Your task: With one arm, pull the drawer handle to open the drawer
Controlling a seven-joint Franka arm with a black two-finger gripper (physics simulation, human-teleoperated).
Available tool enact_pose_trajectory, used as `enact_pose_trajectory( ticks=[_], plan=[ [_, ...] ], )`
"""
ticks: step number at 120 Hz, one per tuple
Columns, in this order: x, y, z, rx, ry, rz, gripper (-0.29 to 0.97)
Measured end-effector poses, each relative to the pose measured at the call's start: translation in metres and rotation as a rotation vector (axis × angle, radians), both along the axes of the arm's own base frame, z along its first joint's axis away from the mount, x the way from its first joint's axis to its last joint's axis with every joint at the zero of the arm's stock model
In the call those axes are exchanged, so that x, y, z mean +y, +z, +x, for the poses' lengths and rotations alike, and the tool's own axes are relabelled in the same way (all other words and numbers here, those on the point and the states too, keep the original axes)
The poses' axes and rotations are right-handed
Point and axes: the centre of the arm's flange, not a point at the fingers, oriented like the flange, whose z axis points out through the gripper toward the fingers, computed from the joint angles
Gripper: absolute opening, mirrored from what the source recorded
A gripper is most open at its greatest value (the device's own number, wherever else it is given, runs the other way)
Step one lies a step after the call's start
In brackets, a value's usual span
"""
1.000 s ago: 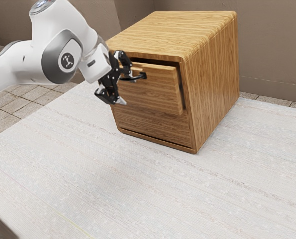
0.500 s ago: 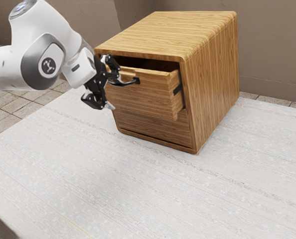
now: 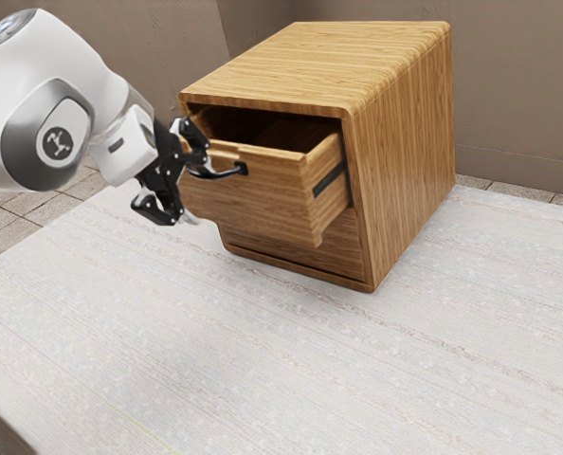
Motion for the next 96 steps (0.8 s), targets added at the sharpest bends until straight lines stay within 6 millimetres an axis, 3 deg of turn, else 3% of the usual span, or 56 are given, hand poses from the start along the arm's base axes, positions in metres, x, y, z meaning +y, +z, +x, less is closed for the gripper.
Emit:
enact_pose_trajectory(
  ticks=[12, 32, 47, 69, 96],
  plan=[
    [0.0, 0.004, -0.01, -0.007, 0.002, -0.001, 0.38],
    [-0.005, 0.001, -0.024, -0.002, -0.003, 0.004, 0.45],
    [-0.009, 0.003, -0.034, -0.007, -0.007, 0.004, 0.4],
    [-0.01, 0.001, -0.048, -0.006, -0.004, 0.0, 0.46],
    [-0.012, 0.005, -0.069, -0.018, -0.001, 0.003, 0.34]
  ],
)
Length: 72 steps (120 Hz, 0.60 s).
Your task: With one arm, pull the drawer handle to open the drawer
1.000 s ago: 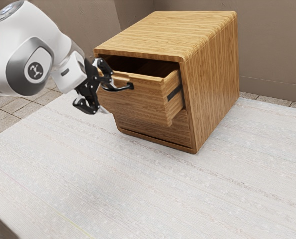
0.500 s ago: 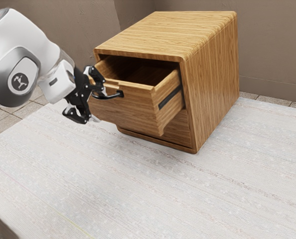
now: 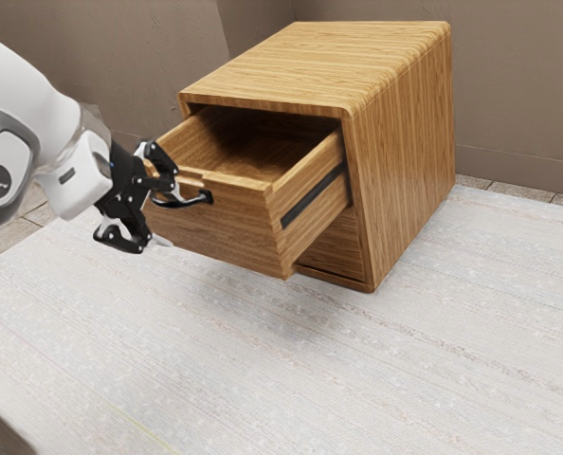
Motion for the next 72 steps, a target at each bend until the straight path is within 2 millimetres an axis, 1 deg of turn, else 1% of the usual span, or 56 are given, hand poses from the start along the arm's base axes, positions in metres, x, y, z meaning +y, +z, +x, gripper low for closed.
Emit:
enact_pose_trajectory(
  ticks=[3, 15, 34, 41, 45, 53, 58, 72],
  plan=[
    [0.0, 0.0, -0.002, -0.001, 0.001, 0.0, 0.32],
    [-0.001, 0.0, -0.014, -0.004, 0.002, 0.0, 0.36],
    [-0.002, 0.002, -0.033, -0.016, 0.006, -0.001, 0.28],
    [-0.003, 0.002, -0.04, -0.019, 0.008, -0.003, 0.27],
    [-0.003, 0.002, -0.042, -0.02, 0.009, -0.004, 0.28],
    [-0.003, -0.002, -0.045, -0.016, 0.01, -0.007, 0.38],
    [-0.004, -0.004, -0.047, -0.012, 0.01, -0.008, 0.41],
    [-0.005, -0.005, -0.051, -0.013, 0.012, -0.01, 0.45]
  ],
)
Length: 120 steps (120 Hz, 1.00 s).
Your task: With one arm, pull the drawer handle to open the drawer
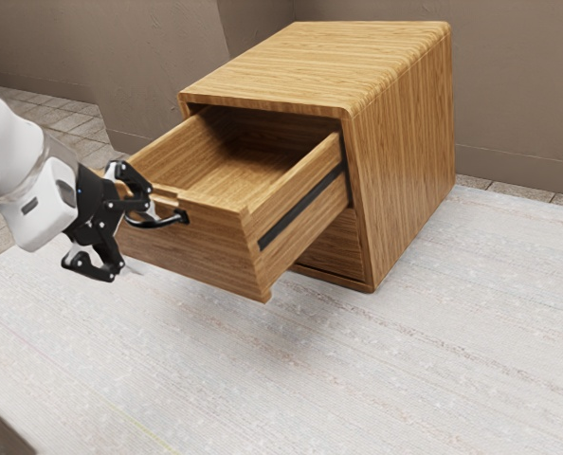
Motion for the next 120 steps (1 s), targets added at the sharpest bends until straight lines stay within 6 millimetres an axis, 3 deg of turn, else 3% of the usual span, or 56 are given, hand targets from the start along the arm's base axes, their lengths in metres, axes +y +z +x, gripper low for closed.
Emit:
enact_pose_trajectory(
  ticks=[71, 93, 101, 109, 120],
  plan=[
    [-0.007, 0.003, -0.01, -0.009, 0.002, -0.001, 0.49],
    [-0.007, 0.006, -0.012, -0.015, 0.005, 0.005, 0.58],
    [-0.007, 0.015, -0.017, -0.036, 0.004, 0.012, 0.61],
    [-0.02, 0.039, -0.025, -0.077, -0.013, 0.043, 0.63],
    [-0.069, 0.105, -0.034, -0.122, -0.044, 0.074, 0.65]
  ],
)
